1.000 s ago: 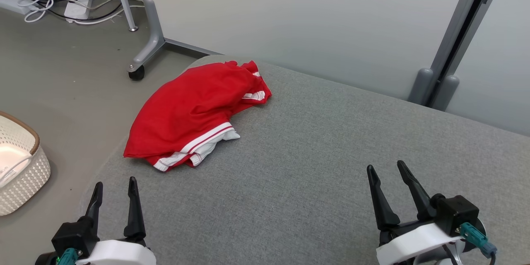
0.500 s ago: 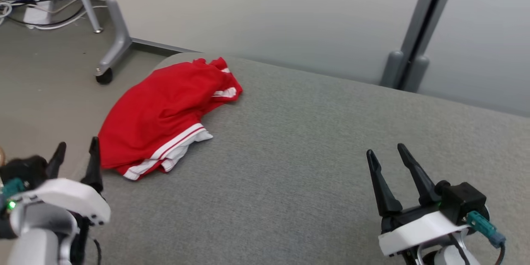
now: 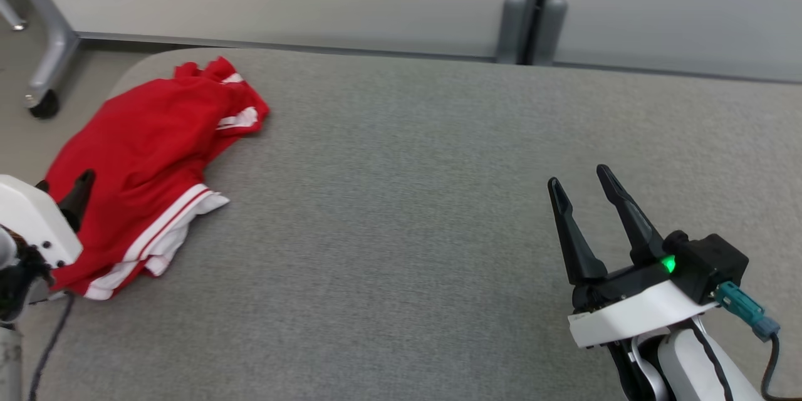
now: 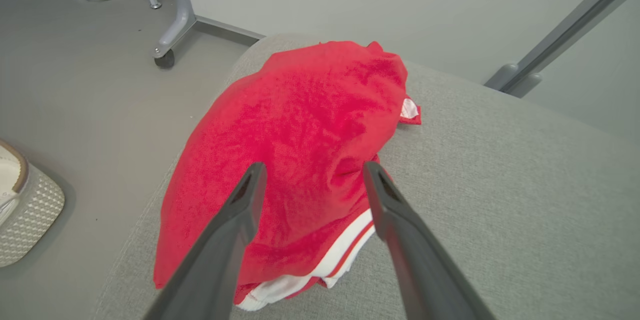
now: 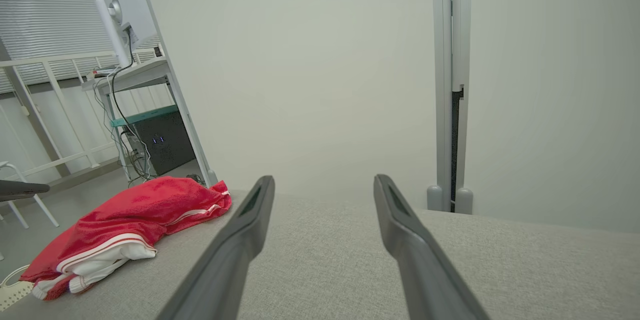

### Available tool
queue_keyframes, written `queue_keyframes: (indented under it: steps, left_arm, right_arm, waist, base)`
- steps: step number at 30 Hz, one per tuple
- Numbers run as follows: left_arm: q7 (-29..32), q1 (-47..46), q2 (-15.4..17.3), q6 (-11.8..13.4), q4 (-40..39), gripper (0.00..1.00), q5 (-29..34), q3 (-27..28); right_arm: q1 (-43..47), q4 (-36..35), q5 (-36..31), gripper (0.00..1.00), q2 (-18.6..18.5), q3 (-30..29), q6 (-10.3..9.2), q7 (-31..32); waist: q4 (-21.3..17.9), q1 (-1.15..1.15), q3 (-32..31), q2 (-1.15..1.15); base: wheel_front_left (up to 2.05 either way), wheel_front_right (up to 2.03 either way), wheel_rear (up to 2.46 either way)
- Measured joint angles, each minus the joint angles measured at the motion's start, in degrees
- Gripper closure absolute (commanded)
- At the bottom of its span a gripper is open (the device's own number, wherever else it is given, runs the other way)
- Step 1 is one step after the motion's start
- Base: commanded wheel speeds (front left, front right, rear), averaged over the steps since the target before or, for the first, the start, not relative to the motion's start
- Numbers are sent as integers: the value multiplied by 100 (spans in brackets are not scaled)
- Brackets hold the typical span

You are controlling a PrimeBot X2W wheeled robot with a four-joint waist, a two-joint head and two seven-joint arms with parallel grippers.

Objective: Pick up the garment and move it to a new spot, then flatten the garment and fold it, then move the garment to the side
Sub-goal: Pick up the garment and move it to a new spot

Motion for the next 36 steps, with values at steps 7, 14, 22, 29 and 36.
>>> queue_keyframes:
  steps: [7, 14, 22, 29, 36]
  left_arm:
    - [450, -408, 226, -49, 1131, 0, -380, -79]
    - [454, -652, 350, -66, 1960, 85, -544, -92]
    - [112, -838, 487, -69, 2262, 100, -611, -358]
    - [-100, -967, 724, -76, 1830, 100, -637, -900]
    - [-170, -1156, 946, -77, 822, 100, -924, -1662]
  right_arm:
    - [-208, -90, 94, 0, -42, 81, 1, 0]
    - [-264, -141, 109, 0, -23, 69, 1, 0]
    - [-252, -111, 71, 0, 15, -3, 1, 0]
    - [-131, -88, 75, 0, 88, -82, 1, 0]
    - [109, -60, 116, 0, 154, -154, 1, 0]
  waist:
    - [-502, 0, 282, 0]
    - [-804, 0, 412, 0]
    - [-841, 0, 313, 0]
    - [-811, 0, 28, 0]
    - [-835, 0, -442, 0]
  base:
    - [0, 0, 0]
    - [0, 0, 0]
    - [0, 0, 0]
    - [0, 0, 0]
    - [0, 0, 0]
